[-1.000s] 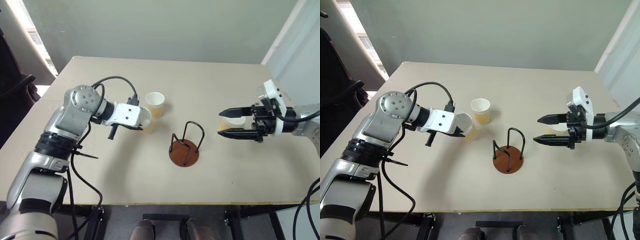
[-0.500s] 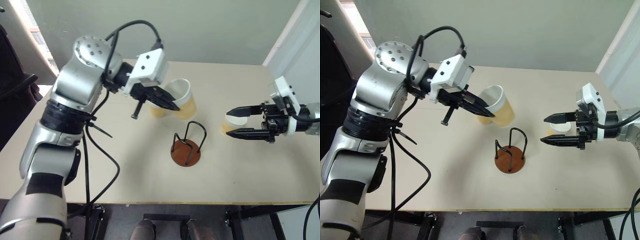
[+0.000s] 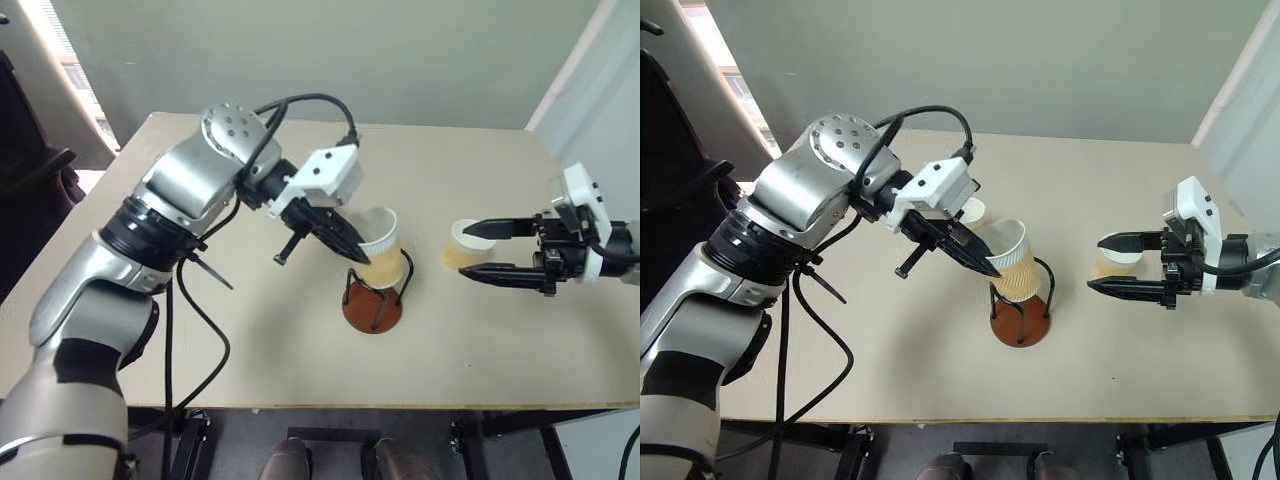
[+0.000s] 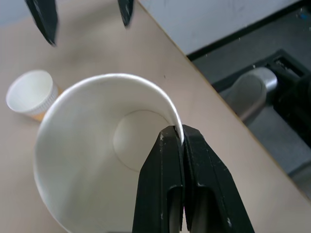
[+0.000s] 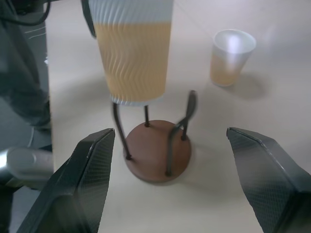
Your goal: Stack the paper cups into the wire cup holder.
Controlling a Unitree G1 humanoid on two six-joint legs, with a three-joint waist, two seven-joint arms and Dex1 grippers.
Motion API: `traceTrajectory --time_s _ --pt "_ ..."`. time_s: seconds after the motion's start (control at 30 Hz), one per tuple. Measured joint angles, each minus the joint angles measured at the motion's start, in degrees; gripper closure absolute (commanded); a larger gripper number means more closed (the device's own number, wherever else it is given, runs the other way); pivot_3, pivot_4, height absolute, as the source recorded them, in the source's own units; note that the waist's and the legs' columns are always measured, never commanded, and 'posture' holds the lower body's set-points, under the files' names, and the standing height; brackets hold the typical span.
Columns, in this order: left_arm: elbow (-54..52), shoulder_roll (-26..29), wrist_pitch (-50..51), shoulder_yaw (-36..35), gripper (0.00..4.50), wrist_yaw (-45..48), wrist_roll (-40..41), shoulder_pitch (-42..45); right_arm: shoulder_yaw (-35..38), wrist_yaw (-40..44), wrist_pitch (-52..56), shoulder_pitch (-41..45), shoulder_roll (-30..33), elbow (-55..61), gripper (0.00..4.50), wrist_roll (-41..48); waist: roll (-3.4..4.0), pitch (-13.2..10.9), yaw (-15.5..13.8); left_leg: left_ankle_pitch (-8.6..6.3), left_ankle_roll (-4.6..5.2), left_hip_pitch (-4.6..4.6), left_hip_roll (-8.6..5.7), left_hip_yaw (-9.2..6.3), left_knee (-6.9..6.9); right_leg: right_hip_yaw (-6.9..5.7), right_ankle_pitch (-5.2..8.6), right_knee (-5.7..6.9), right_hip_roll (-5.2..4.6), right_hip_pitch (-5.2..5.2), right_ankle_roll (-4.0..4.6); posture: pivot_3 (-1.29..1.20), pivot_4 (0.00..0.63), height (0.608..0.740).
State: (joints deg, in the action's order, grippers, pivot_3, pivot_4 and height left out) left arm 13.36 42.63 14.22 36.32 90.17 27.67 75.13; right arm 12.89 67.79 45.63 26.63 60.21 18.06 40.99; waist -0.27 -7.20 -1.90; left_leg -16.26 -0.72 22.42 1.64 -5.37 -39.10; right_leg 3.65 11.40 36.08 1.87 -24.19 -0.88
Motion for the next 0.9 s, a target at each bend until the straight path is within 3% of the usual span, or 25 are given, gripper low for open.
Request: traceTrajectory --time_s 0.3,0.7,0.9 --pt "4.2 -3.5 -5.6 0.0 4.48 0.0 -4.8 -0.3 0.1 -1.6 0.4 -1.0 0.0 0.8 0.68 1.6 0.01 0.0 0.0 -0.02 0.03 0.03 -0.03 0.09 -0.05 0.09 0.00 -0.13 0.00 0.05 -0.16 0.00 0.150 0.740" --pt "4.2 -6.3 -3.5 -2.0 0.43 -0.1 -5.1 -1.4 -0.6 -2.1 -0.3 -0.7 0.0 0.3 0.68 1.2 0.01 0.0 -0.1 -0.02 0.03 0.05 -0.06 0.14 -0.09 0.15 0.01 -0.14 -0.01 0.05 -0.22 0.00 0.150 0.740" --pt "6.1 -9.0 5.2 -14.2 0.43 -4.5 -2.6 -1.4 -6.6 -4.7 -3.7 2.7 -0.3 -3.2 0.68 -5.9 0.04 0.0 0.2 -0.04 0.07 0.03 -0.04 0.17 -0.12 0.18 -0.03 -0.09 -0.02 0.04 -0.28 0.00 0.150 0.740"
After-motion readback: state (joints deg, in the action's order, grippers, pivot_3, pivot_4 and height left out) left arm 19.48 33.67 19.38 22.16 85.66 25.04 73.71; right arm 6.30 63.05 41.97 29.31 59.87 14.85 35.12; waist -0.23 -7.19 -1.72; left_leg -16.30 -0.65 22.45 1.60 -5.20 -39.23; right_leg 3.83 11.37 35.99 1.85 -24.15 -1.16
